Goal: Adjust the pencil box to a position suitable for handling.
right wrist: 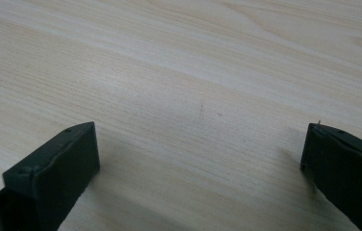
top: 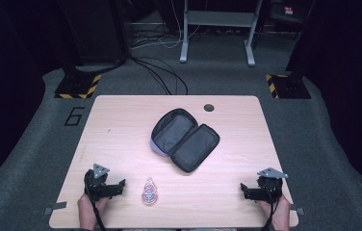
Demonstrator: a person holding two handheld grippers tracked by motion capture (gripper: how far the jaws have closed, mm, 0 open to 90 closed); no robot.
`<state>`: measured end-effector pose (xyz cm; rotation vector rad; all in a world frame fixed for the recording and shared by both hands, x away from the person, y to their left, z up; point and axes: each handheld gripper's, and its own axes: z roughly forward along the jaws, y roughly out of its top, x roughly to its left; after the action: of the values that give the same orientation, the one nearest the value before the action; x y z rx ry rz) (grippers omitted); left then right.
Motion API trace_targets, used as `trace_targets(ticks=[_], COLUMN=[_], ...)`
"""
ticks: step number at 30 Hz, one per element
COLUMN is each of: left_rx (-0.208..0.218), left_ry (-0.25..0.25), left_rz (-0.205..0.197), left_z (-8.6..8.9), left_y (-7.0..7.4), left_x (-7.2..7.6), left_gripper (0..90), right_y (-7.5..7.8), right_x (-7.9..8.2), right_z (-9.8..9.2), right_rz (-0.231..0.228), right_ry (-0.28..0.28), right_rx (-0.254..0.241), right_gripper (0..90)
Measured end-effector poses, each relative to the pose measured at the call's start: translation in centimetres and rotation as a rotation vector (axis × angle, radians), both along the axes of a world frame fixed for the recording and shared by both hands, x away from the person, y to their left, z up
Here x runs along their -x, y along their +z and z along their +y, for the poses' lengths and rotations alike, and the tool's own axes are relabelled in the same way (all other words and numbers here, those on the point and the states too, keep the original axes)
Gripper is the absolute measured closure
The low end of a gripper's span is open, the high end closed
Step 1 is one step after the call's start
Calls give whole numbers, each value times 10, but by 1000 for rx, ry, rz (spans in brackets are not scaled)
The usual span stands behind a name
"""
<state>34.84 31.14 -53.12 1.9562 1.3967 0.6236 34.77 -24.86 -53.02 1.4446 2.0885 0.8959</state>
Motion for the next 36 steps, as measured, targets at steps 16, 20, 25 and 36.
trace_targets(ticks=[16, 20, 25, 36], left_rx=[40, 75, 83, 95], left_ry=[62, 73, 58, -16], left_rz=[-7, -7, 2, -17], left_z=[1, 1, -4, -28], left_y=[0, 3, 5, 15], left_x=[2, 9, 14, 29], left_gripper=[60, 58, 54, 53], right_y=[0, 0, 0, 0], right_x=[-1, -1, -1, 0], right_z=[-1, -1, -1, -1], right_rz=[8, 9, 8, 8], right_ry=[14, 14, 13, 10], right_rx=[9, 9, 8, 8], right_gripper=[0, 0, 0, 0])
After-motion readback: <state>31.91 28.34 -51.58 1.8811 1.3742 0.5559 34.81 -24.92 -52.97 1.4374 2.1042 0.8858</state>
